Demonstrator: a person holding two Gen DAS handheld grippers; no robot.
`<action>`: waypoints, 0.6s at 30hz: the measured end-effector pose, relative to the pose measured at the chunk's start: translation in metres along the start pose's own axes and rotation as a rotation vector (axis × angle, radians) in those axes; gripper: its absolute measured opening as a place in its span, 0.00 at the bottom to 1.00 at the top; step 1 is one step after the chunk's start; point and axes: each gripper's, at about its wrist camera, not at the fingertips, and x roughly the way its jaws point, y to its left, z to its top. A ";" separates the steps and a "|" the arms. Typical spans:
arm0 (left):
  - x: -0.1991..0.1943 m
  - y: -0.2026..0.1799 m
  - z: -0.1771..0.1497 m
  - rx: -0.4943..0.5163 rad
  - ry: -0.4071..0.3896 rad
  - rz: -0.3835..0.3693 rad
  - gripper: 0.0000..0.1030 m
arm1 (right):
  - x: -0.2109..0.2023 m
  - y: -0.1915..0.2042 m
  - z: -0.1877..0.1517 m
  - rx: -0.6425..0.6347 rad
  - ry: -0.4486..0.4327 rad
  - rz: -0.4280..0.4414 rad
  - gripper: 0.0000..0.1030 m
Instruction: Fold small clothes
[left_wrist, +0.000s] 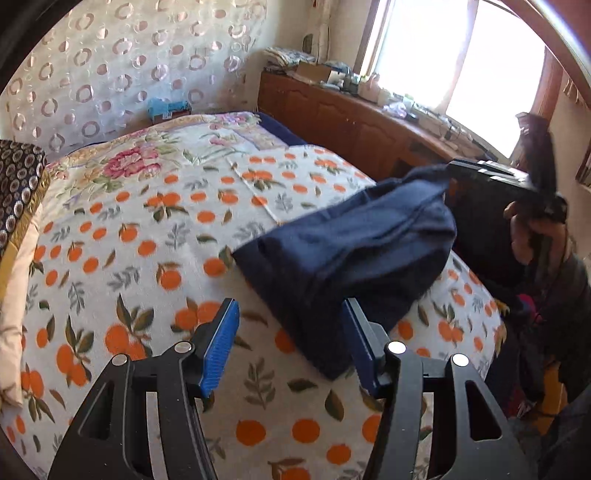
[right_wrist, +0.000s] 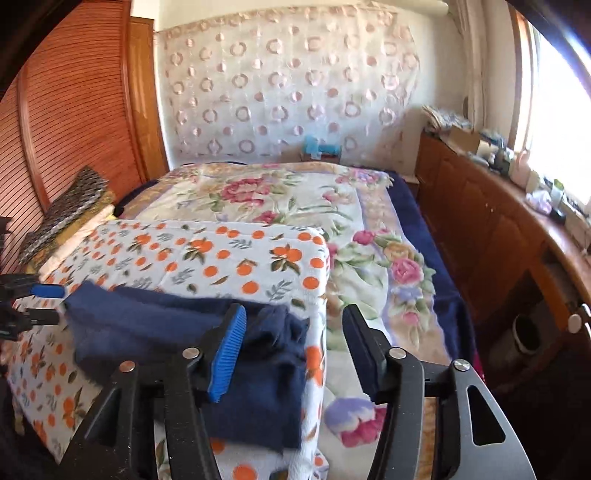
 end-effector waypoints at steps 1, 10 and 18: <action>0.001 0.000 -0.003 0.001 0.007 0.001 0.57 | -0.007 0.007 -0.005 -0.017 -0.003 0.008 0.57; 0.017 -0.004 0.000 0.001 0.017 0.014 0.57 | -0.005 0.097 -0.037 -0.240 0.049 0.086 0.58; 0.024 0.001 0.029 0.004 -0.055 0.083 0.57 | 0.050 0.112 -0.003 -0.328 0.039 0.042 0.58</action>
